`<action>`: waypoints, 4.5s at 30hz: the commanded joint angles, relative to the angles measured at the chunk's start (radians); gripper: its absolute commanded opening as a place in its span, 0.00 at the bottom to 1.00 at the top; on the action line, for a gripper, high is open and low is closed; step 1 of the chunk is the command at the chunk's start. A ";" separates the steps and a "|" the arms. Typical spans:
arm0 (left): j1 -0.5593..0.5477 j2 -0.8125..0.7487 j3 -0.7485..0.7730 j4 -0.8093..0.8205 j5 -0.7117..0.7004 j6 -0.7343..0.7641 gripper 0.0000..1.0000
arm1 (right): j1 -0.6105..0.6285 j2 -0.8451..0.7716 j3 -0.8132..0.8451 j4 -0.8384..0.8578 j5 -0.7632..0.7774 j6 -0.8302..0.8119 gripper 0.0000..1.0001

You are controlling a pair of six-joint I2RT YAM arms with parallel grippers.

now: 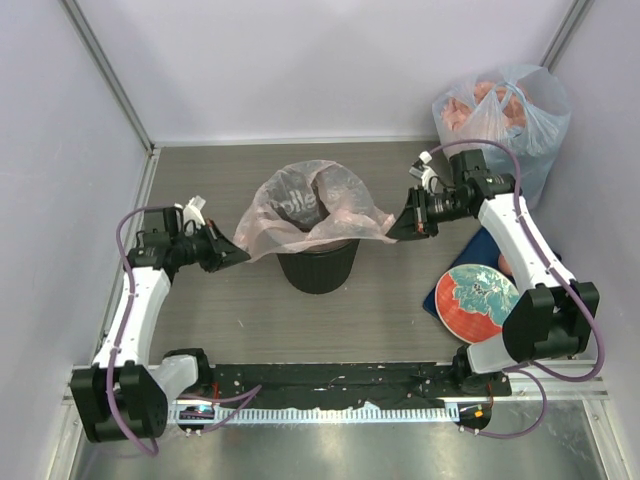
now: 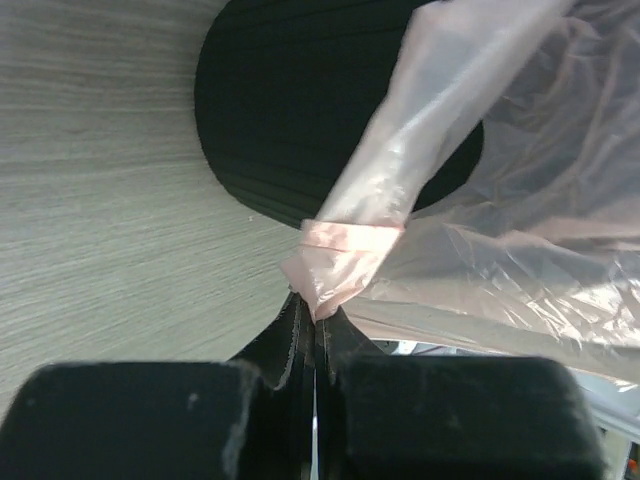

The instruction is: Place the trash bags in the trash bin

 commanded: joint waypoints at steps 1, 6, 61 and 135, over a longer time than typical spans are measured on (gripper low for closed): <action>0.006 0.059 -0.027 0.008 -0.076 0.031 0.00 | 0.000 -0.010 -0.090 -0.050 0.059 -0.091 0.01; -0.037 0.067 -0.020 0.093 0.003 0.004 0.00 | 0.023 0.085 -0.156 0.066 0.148 -0.108 0.01; 0.236 0.077 0.230 -0.190 0.127 0.871 0.94 | -0.015 0.076 0.048 0.176 0.199 -0.550 0.76; 0.143 0.117 0.384 0.187 -0.079 0.436 1.00 | 0.499 0.389 1.056 -0.365 0.494 -0.685 0.99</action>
